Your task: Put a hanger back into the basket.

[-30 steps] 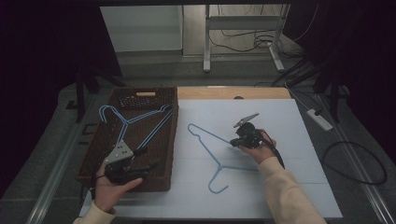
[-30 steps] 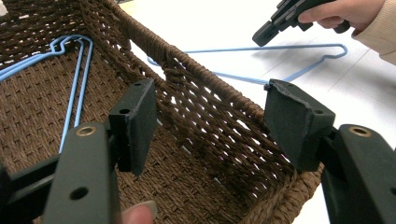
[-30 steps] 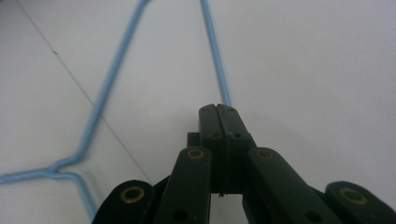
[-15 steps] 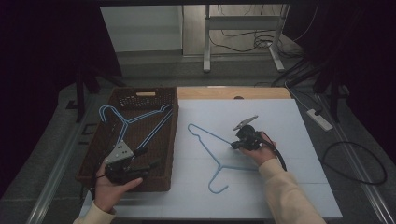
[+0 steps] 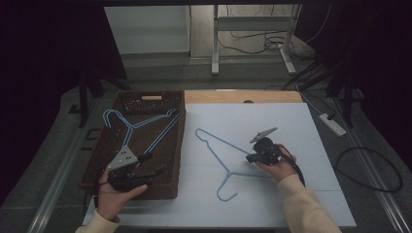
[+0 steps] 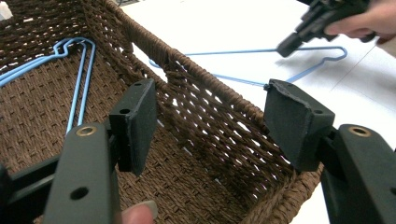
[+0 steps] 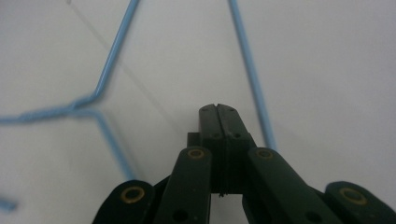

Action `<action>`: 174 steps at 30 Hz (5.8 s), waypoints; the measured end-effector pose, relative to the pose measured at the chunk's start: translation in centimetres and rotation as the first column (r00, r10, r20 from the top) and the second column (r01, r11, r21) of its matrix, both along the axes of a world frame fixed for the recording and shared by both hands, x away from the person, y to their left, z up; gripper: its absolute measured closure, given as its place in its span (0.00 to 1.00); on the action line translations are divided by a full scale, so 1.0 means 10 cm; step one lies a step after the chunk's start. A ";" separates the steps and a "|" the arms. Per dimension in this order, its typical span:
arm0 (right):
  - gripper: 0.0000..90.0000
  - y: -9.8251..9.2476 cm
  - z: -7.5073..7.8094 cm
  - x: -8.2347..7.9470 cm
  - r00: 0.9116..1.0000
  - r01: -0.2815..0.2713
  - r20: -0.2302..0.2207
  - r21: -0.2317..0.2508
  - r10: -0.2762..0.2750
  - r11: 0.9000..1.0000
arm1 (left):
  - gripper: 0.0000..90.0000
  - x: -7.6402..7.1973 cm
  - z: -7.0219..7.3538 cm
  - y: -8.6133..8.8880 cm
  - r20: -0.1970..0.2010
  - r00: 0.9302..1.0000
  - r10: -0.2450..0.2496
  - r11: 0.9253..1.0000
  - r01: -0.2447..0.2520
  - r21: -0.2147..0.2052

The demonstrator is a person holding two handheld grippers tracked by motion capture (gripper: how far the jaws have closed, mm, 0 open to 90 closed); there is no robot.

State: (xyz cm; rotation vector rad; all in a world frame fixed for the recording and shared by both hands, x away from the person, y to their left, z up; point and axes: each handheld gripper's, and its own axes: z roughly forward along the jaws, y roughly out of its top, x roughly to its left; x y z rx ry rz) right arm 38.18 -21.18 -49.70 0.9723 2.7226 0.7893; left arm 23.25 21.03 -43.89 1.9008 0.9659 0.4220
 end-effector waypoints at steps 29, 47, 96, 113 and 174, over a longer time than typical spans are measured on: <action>1.00 -0.55 -0.03 0.57 0.966 0.252 0.066 -0.022 -0.250 0.968 | 0.40 0.02 -0.02 -0.02 -0.004 1.000 -0.002 1.000 0.002 0.010; 1.00 0.67 -0.08 0.20 0.997 0.047 0.058 -0.041 -0.044 0.998 | 0.40 0.01 -0.01 -0.01 0.000 1.000 -0.002 1.000 0.002 0.007; 1.00 0.53 -0.08 -0.95 0.995 -0.095 -0.027 -0.091 0.093 0.991 | 0.40 0.01 0.01 0.00 0.004 1.000 -0.002 1.000 0.002 0.001; 1.00 -0.33 0.03 -0.88 0.998 0.059 -0.022 -0.157 -0.063 0.986 | 0.40 0.02 0.01 -0.02 0.003 1.000 -0.004 1.000 0.004 0.005; 1.00 0.10 0.13 -0.76 1.000 -0.018 -0.009 0.120 0.019 0.993 | 0.40 0.00 0.05 0.02 0.015 1.000 0.007 1.000 -0.006 -0.003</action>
